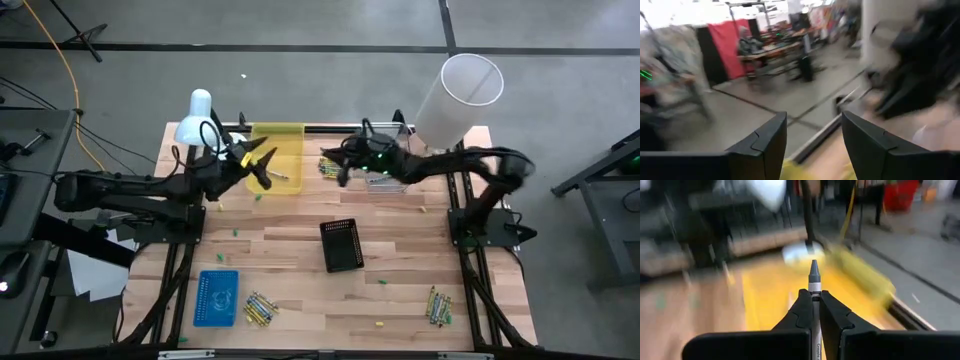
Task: Sort crayons
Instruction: Put the gray crayon into the yellow transparent bin
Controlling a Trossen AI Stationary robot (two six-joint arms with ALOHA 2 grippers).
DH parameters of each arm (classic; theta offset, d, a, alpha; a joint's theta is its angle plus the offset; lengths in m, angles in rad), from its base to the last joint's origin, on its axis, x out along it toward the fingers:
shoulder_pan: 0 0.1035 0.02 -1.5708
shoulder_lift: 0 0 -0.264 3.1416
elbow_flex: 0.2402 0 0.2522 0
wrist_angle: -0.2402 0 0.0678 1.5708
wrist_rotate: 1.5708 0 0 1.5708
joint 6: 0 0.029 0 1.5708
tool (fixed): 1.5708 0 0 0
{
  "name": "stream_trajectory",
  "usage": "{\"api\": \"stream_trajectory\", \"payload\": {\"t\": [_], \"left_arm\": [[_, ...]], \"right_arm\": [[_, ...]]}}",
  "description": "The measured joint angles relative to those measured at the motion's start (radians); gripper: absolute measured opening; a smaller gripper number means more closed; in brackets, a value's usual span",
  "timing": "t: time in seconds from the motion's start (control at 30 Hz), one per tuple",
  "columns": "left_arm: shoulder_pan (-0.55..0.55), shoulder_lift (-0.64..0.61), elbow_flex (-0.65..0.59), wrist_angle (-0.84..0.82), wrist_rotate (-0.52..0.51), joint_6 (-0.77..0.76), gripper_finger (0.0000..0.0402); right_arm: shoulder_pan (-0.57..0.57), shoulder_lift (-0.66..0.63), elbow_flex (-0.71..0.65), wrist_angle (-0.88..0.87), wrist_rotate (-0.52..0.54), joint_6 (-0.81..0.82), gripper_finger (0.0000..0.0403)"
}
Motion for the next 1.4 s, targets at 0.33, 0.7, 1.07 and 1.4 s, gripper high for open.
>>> {"api": "stream_trajectory", "payload": {"t": [0.33,0.7,1.07,1.4], "left_arm": [[-0.271,-0.06,0.0,0.086,0.2,-0.29,0.0175],[-0.526,-0.059,0.0,0.089,-0.051,-0.187,0.0175],[-0.545,-0.059,-0.001,-0.007,-0.147,-0.072,0.0175],[-0.525,-0.062,0.001,0.054,-0.141,0.091,0.0174]], "right_arm": [[0.068,0.481,0.478,0.06,0.006,0.223,0.0001],[0.073,0.572,0.727,-0.319,0.073,0.2,0.0046],[0.028,0.491,0.735,-0.404,-0.136,0.037,0.0192],[0.168,0.075,0.618,-0.903,-0.008,-0.252,0.0199]]}}
